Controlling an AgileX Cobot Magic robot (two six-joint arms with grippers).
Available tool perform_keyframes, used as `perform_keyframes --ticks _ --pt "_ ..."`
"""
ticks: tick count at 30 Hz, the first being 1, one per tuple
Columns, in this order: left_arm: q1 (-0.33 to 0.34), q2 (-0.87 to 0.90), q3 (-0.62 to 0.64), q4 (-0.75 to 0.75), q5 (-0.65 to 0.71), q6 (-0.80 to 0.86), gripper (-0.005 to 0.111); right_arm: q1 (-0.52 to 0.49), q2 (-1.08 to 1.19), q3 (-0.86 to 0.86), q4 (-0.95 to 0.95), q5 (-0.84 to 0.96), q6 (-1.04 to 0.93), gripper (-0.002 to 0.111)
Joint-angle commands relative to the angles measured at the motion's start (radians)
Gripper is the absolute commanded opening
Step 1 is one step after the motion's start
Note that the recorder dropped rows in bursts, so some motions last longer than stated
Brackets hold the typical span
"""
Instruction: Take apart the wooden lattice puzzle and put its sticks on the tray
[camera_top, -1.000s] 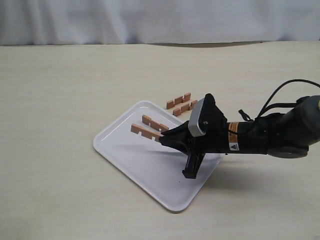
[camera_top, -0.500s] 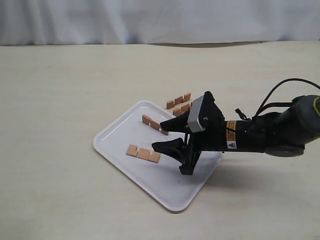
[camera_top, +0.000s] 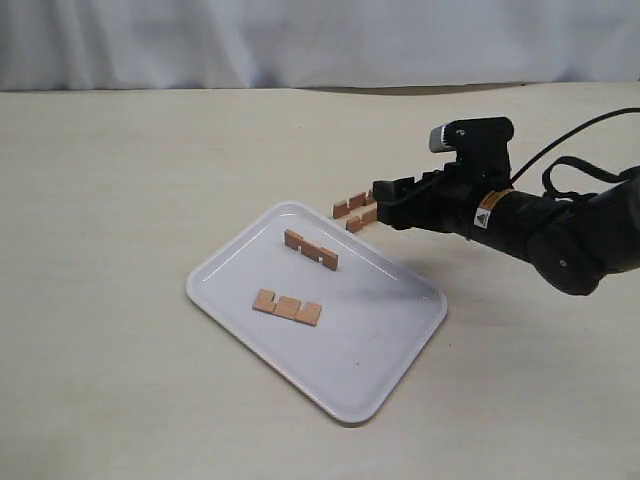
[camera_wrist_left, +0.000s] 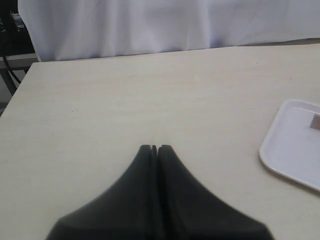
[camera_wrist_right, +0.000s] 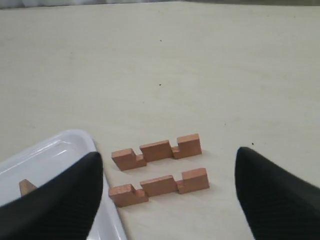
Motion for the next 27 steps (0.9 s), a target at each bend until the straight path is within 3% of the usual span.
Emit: perform_keyframes --ticks 1,9,16,27 --pt "-0.009 -0.001 0.002 0.002 -0.013 -0.002 0.0 -0.002 0.022 -0.002 0.023 0.012 -0.017 0.081" --pt "-0.009 -0.001 0.002 0.002 -0.013 -0.002 0.0 0.034 0.032 -0.094 -0.157 0.18 0.088 0.095" --pt "-0.009 -0.001 0.002 0.002 -0.013 -0.002 0.0 0.055 0.032 -0.128 -0.155 0.25 0.05 0.095" --pt "-0.009 -0.001 0.002 0.002 -0.013 -0.002 0.0 0.055 0.097 -0.13 -0.08 0.209 -0.006 0.095"
